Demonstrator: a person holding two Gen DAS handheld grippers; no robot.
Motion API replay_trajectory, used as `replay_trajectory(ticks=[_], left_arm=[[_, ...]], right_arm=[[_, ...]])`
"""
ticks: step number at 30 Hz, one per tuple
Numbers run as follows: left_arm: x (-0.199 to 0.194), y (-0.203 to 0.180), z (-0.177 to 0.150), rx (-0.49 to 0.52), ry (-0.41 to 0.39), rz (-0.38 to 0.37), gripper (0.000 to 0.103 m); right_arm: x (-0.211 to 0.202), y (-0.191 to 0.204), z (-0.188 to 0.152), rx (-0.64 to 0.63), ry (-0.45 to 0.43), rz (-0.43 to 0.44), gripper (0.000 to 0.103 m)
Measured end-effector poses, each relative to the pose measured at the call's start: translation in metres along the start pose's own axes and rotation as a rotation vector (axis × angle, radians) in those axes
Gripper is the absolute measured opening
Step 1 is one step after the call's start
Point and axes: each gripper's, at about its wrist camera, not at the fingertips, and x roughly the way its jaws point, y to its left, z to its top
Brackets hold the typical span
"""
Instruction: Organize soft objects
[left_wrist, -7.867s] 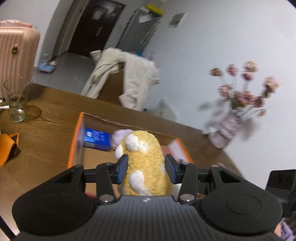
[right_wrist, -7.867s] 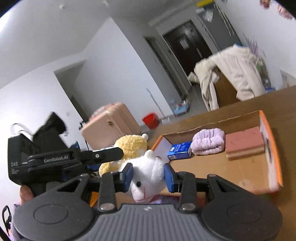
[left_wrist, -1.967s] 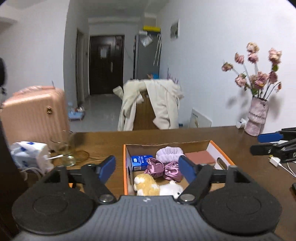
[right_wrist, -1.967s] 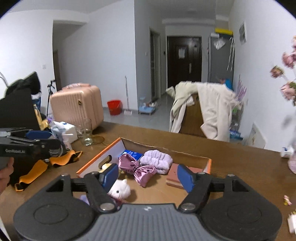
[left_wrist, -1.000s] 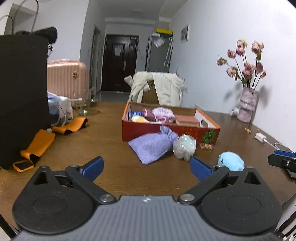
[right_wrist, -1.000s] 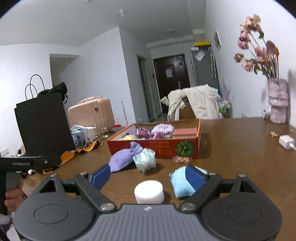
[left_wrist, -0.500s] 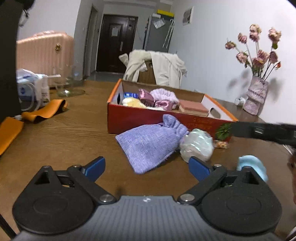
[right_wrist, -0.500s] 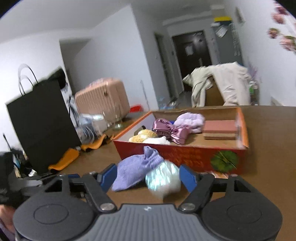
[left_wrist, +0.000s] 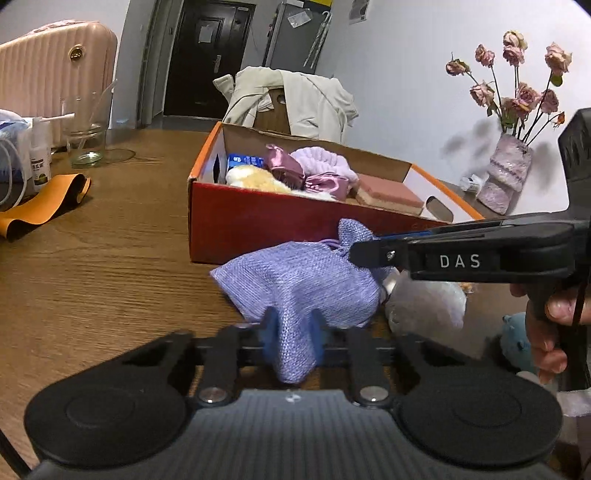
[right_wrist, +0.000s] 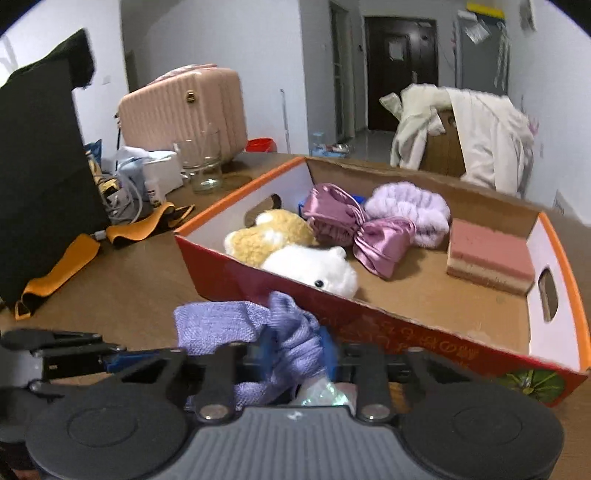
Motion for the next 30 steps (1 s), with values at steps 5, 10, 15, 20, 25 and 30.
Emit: replay_trajectory(ticks=[5, 10, 15, 20, 25, 30], left_arm=[[-0.036, -0.001, -0.002, -0.005, -0.051, -0.011, 0.009], [-0.1, -0.002, -0.023, 0.005, -0.118, -0.065, 0.009], [-0.124, -0.017, -0.073, 0.002, -0.031, -0.119, 0.01], [-0.142, -0.029, -0.096, -0.001, -0.026, -0.154, 0.013], [-0.149, -0.04, -0.101, 0.009, -0.057, -0.121, 0.05], [-0.146, -0.04, -0.109, -0.02, -0.032, -0.121, 0.05]], right_arm=[[-0.038, 0.02, 0.003, -0.057, -0.09, 0.015, 0.013], [-0.109, 0.052, -0.031, -0.069, -0.181, 0.056, 0.013], [-0.148, 0.063, -0.095, 0.075, -0.151, 0.064, 0.013], [-0.164, 0.059, -0.155, 0.183, -0.092, 0.018, 0.013], [-0.181, 0.052, -0.18, 0.275, -0.138, -0.01, 0.019], [-0.197, 0.047, -0.185, 0.319, -0.214, 0.013, 0.038]])
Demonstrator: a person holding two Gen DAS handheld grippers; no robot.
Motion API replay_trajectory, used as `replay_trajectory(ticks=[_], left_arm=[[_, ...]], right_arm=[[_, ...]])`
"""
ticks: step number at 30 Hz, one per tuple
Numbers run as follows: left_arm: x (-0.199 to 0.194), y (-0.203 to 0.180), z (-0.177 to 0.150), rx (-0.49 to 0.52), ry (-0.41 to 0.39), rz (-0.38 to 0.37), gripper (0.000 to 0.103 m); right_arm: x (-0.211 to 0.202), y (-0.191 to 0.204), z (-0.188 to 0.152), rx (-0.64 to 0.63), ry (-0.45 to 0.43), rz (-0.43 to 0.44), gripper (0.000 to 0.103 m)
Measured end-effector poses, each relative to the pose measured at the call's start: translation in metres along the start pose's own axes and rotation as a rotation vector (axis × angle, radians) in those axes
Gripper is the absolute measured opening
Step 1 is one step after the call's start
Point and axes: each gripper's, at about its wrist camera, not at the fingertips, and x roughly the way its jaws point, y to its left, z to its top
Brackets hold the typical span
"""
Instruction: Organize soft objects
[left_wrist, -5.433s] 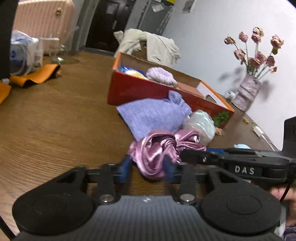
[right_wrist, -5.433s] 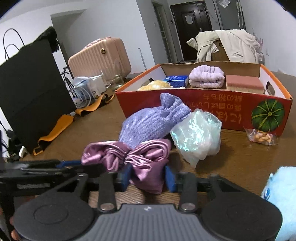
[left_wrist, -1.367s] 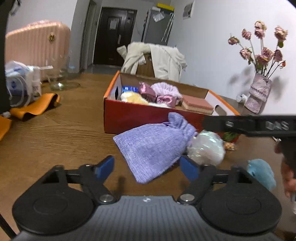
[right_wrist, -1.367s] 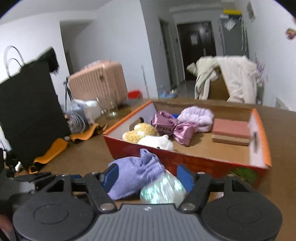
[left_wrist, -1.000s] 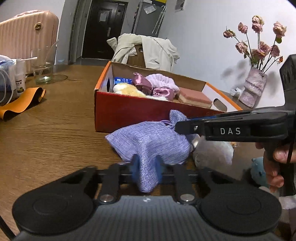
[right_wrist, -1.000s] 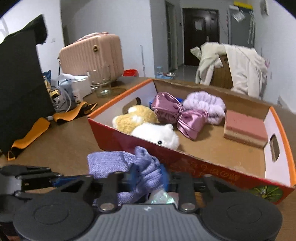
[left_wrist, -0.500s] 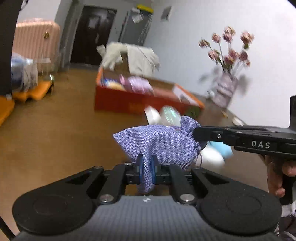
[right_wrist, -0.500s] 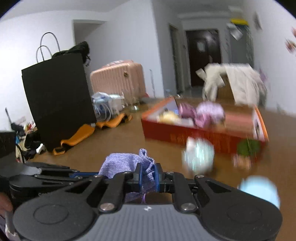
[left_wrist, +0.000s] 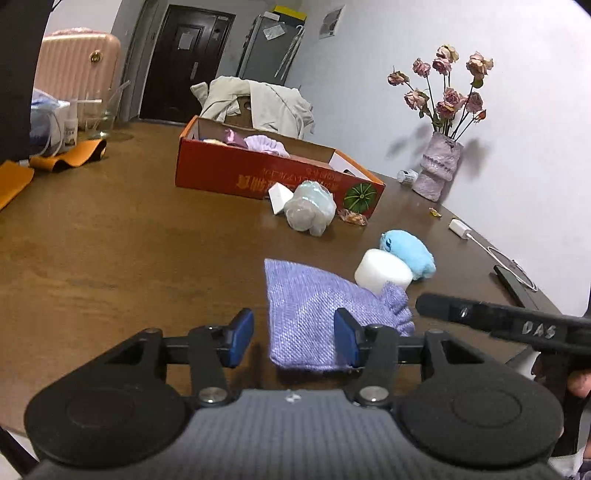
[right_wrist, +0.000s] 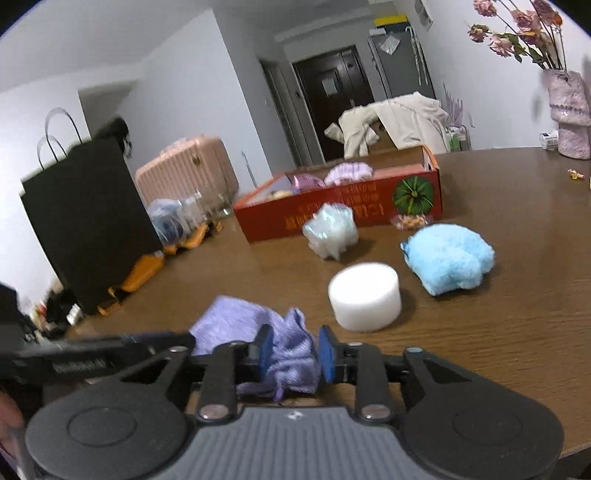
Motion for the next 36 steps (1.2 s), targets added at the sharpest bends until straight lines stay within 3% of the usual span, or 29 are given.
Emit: replay_trajectory(ticks=[2, 4, 7, 9, 10, 15, 19, 21, 22, 23, 26, 28, 32, 36], left_arm=[[0.001, 0.0, -0.003, -0.001, 0.006, -0.003, 0.05], [0.002, -0.001, -0.006, 0.007, 0.015, -0.009, 0.05], [0.006, 0.002, -0.006, 0.011, 0.019, 0.007, 0.046], [0.014, 0.009, -0.003, -0.014, 0.029, 0.062, 0.039], [0.016, 0.013, 0.0, -0.023, 0.027, 0.077, 0.037], [0.022, 0.025, 0.01, -0.088, 0.018, 0.082, 0.03], [0.039, 0.035, 0.026, -0.145, -0.001, 0.12, 0.03], [0.047, 0.038, 0.038, -0.169, -0.032, 0.108, 0.036], [0.049, 0.038, 0.042, -0.173, -0.045, 0.113, 0.045], [0.048, 0.037, 0.044, -0.169, -0.059, 0.126, 0.054], [0.037, 0.032, 0.042, -0.116, -0.087, 0.14, 0.068], [0.025, 0.029, 0.035, -0.096, -0.084, 0.133, 0.073], [0.007, 0.015, 0.016, -0.04, -0.07, 0.046, 0.083], [0.015, 0.007, 0.006, 0.007, -0.045, 0.062, 0.08]], right_arm=[[0.002, -0.001, 0.0, 0.016, -0.007, 0.025, 0.047], [0.009, 0.0, 0.0, 0.014, -0.002, 0.026, 0.047], [0.022, 0.003, -0.003, 0.019, 0.018, 0.036, 0.042], [0.027, 0.008, -0.005, 0.008, 0.026, 0.046, 0.022], [0.029, 0.009, -0.007, 0.003, 0.033, 0.048, 0.019], [0.034, 0.012, -0.008, 0.005, 0.055, 0.053, 0.018], [0.035, 0.039, -0.012, -0.104, 0.111, 0.181, 0.018], [0.039, 0.055, -0.015, -0.152, 0.141, 0.261, 0.018], [0.042, 0.06, -0.017, -0.177, 0.148, 0.28, 0.018], [0.044, 0.062, -0.018, -0.187, 0.15, 0.274, 0.018], [0.037, 0.047, -0.012, -0.127, 0.112, 0.233, 0.02], [0.028, 0.032, -0.004, -0.081, 0.067, 0.187, 0.023], [0.026, 0.012, 0.016, -0.061, 0.005, 0.072, 0.048], [0.052, 0.011, 0.024, -0.059, 0.024, 0.099, 0.056]])
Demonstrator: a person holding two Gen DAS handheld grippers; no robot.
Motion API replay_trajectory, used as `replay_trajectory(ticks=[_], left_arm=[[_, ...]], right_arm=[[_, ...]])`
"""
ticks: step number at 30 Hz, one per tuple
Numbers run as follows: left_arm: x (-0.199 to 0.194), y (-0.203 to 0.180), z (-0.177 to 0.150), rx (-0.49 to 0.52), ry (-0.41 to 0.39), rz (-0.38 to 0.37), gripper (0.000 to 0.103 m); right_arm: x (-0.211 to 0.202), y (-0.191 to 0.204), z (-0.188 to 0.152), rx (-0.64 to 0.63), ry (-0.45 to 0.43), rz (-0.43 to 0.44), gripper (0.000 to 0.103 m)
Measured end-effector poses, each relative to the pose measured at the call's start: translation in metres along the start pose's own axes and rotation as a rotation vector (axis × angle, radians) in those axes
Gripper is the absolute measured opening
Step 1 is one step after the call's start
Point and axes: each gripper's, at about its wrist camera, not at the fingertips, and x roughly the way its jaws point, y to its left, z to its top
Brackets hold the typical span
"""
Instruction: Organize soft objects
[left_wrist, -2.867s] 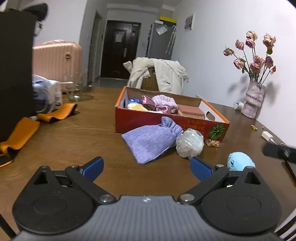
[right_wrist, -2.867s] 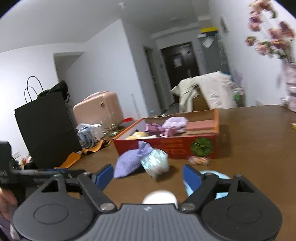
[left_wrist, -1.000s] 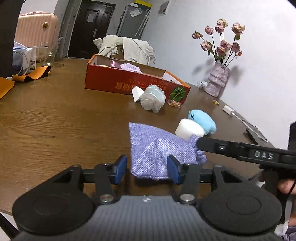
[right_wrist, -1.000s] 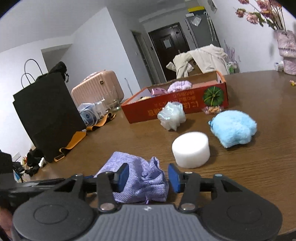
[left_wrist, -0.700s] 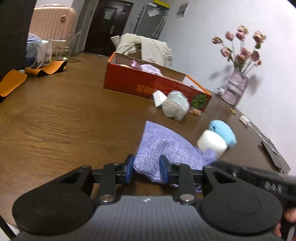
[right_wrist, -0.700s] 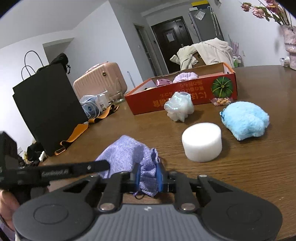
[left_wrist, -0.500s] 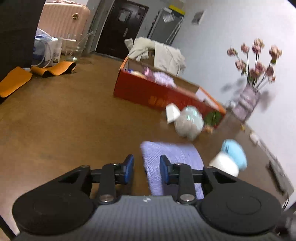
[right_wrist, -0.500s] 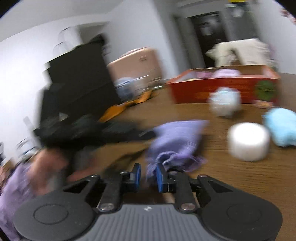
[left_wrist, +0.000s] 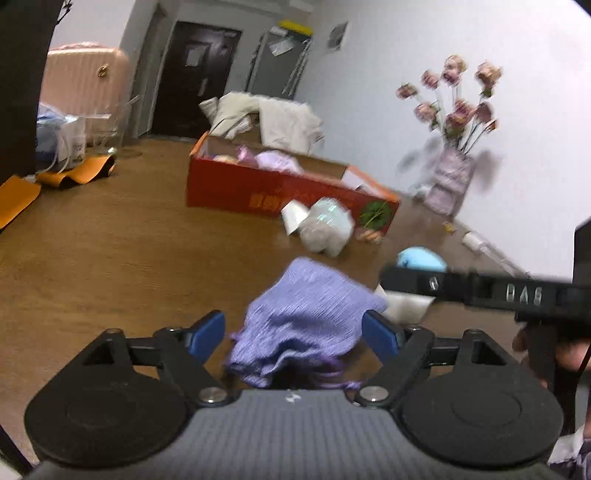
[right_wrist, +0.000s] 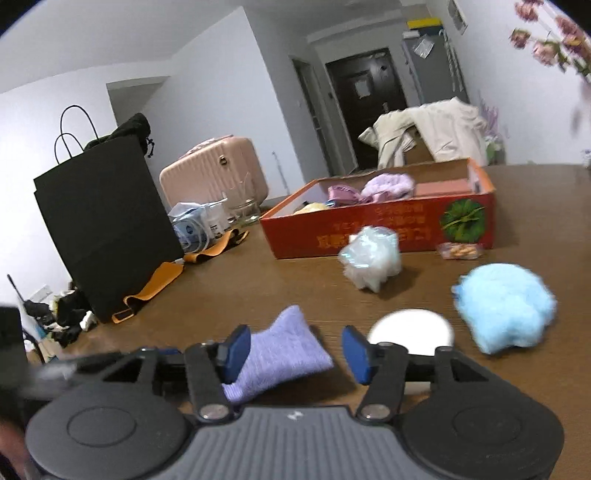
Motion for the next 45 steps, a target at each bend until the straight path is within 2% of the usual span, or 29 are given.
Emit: replay_trajectory(ticks=[2, 6, 9, 11, 13, 14, 15, 17, 20, 22, 25, 26, 28, 31, 33, 37, 40, 43, 45], left_arm=[[0.005, 0.006, 0.0, -0.018, 0.021, 0.01, 0.07], [0.004, 0.029, 0.002, -0.061, 0.011, 0.057, 0.067], [0.003, 0.041, 0.003, -0.104, 0.015, 0.031, 0.066], [0.006, 0.044, 0.003, -0.124, 0.025, -0.004, 0.055], [0.01, 0.043, 0.004, -0.133, 0.029, -0.033, 0.046], [0.013, 0.043, 0.004, -0.135, 0.028, -0.045, 0.041], [0.016, 0.044, 0.005, -0.138, 0.033, -0.057, 0.04], [0.018, 0.047, 0.008, -0.151, 0.037, -0.061, 0.042], [0.016, 0.057, 0.019, -0.186, 0.006, -0.063, 0.057], [0.018, 0.062, 0.029, -0.19, -0.007, -0.079, 0.062], [0.034, 0.063, 0.039, -0.21, 0.034, -0.094, 0.065], [0.04, 0.064, 0.04, -0.221, 0.05, -0.107, 0.062], [0.051, 0.063, 0.04, -0.239, 0.094, -0.143, 0.045], [0.056, 0.059, 0.04, -0.25, 0.109, -0.175, 0.027], [0.054, 0.052, 0.05, -0.248, 0.096, -0.189, 0.025], [0.056, 0.031, 0.093, -0.163, 0.027, -0.22, 0.024], [0.078, 0.016, 0.146, -0.105, 0.008, -0.241, 0.024], [0.12, 0.002, 0.199, -0.053, 0.006, -0.228, 0.024], [0.16, -0.001, 0.227, -0.051, 0.057, -0.191, 0.024]], right_arm=[[0.014, -0.003, 0.002, 0.019, 0.01, 0.022, 0.056], [0.03, -0.005, -0.003, 0.031, 0.057, 0.006, 0.055], [0.033, -0.006, -0.01, 0.073, 0.075, 0.043, 0.055], [0.036, -0.005, -0.013, 0.088, 0.087, 0.053, 0.055], [0.039, -0.004, -0.014, 0.093, 0.1, 0.061, 0.047], [0.041, -0.004, -0.015, 0.098, 0.105, 0.067, 0.037], [0.043, -0.004, -0.015, 0.104, 0.107, 0.072, 0.034], [0.045, -0.005, -0.014, 0.116, 0.106, 0.071, 0.033], [0.044, -0.005, -0.012, 0.107, 0.106, 0.065, 0.028], [0.044, -0.006, -0.011, 0.1, 0.108, 0.061, 0.028], [0.045, -0.008, -0.01, 0.104, 0.108, 0.07, 0.025], [0.046, -0.009, -0.01, 0.104, 0.109, 0.073, 0.024], [0.046, -0.01, -0.009, 0.105, 0.111, 0.081, 0.02], [0.044, -0.012, -0.006, 0.1, 0.115, 0.08, 0.016], [0.04, -0.012, 0.0, 0.086, 0.112, 0.076, 0.015], [0.026, -0.021, 0.031, 0.065, 0.038, 0.108, 0.015], [0.023, -0.036, 0.08, 0.006, -0.015, 0.099, 0.014], [0.039, -0.062, 0.142, -0.033, -0.028, 0.086, 0.014], [0.064, -0.082, 0.175, -0.025, 0.009, 0.082, 0.014]])
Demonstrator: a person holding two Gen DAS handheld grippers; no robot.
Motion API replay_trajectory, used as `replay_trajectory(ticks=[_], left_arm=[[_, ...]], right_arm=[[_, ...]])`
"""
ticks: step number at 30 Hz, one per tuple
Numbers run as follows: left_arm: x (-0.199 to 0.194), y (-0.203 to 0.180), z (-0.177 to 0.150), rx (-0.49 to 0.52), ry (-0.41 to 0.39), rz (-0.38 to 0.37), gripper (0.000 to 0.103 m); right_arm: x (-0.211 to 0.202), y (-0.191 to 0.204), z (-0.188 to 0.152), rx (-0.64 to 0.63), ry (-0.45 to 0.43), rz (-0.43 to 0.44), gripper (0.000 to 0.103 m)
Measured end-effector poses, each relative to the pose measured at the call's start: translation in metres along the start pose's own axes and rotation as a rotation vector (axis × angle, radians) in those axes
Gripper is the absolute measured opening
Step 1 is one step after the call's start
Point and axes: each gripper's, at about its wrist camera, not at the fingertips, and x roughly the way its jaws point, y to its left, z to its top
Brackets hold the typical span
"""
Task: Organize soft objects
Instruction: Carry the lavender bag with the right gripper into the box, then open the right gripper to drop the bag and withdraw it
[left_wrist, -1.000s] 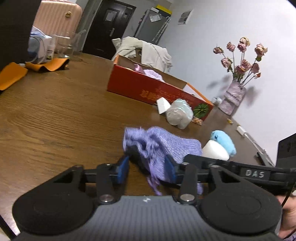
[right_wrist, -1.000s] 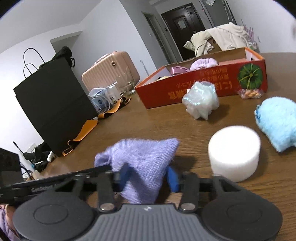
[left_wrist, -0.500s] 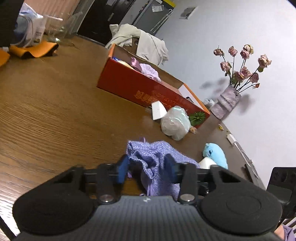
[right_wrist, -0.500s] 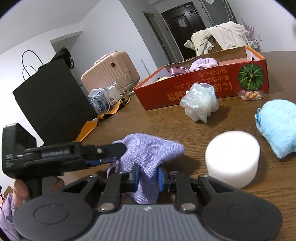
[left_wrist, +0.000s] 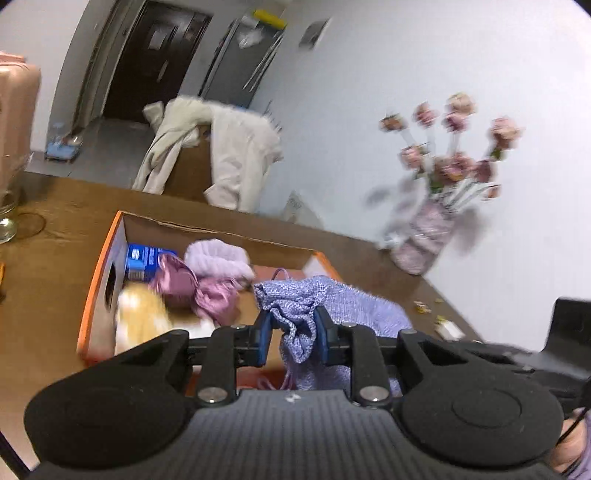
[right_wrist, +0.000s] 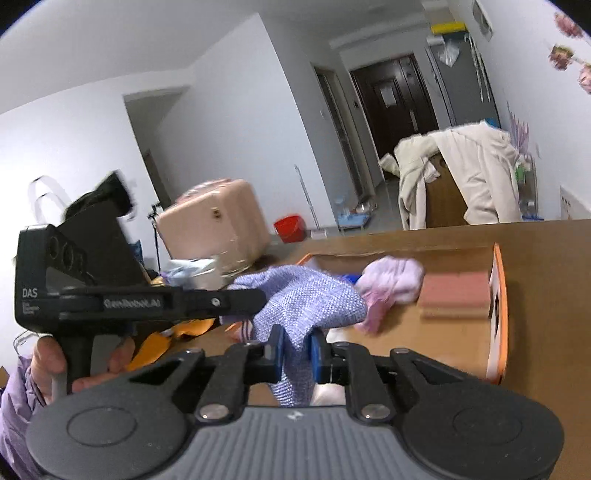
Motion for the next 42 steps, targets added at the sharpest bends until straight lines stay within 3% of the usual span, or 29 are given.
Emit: replay_trajectory(ticks=[2, 5, 8, 13, 16, 17, 18, 21, 23, 30, 34, 40, 42], left_arm=[[0.04, 0.01, 0.02, -0.013, 0.065, 0.055, 0.024], [0.087, 0.023, 0.027, 0.008, 0.159, 0.152, 0.024], [0.119, 0.029, 0.019, 0.106, 0.234, 0.246, 0.025], [0.124, 0.048, 0.006, 0.175, 0.274, 0.293, 0.025], [0.126, 0.059, 0.005, 0.141, 0.299, 0.297, 0.029], [0.124, 0.063, 0.007, 0.119, 0.297, 0.291, 0.032], [0.121, 0.064, 0.008, 0.104, 0.299, 0.288, 0.033], [0.102, 0.057, 0.012, 0.105, 0.271, 0.288, 0.042], [0.083, 0.046, 0.016, 0.126, 0.233, 0.298, 0.054], [-0.006, 0.011, 0.039, 0.154, 0.084, 0.302, 0.056], [-0.051, -0.01, 0.042, 0.169, 0.015, 0.307, 0.058], [-0.114, -0.046, 0.013, 0.21, -0.095, 0.308, 0.069], [-0.133, -0.057, -0.008, 0.225, -0.134, 0.297, 0.075]], right_arm=[[0.037, -0.024, 0.027, -0.001, 0.075, -0.024, 0.014], [0.092, -0.053, 0.041, 0.017, 0.203, -0.054, 0.014], [0.14, -0.07, 0.04, 0.037, 0.322, -0.073, 0.014], [0.184, -0.076, 0.03, 0.071, 0.451, -0.042, 0.015], [0.19, -0.079, 0.025, 0.09, 0.454, -0.035, 0.025], [0.188, -0.079, 0.024, 0.087, 0.452, -0.047, 0.036], [0.184, -0.077, 0.024, 0.068, 0.448, -0.065, 0.044], [0.167, -0.067, 0.029, 0.028, 0.411, -0.096, 0.054], [0.149, -0.062, 0.038, 0.013, 0.371, -0.108, 0.055], [0.052, -0.037, 0.077, -0.029, 0.211, -0.16, 0.066], [0.0, -0.017, 0.082, -0.062, 0.15, -0.184, 0.072], [-0.063, 0.018, 0.065, -0.131, 0.044, -0.207, 0.073], [-0.086, 0.033, 0.048, -0.162, -0.017, -0.209, 0.079]])
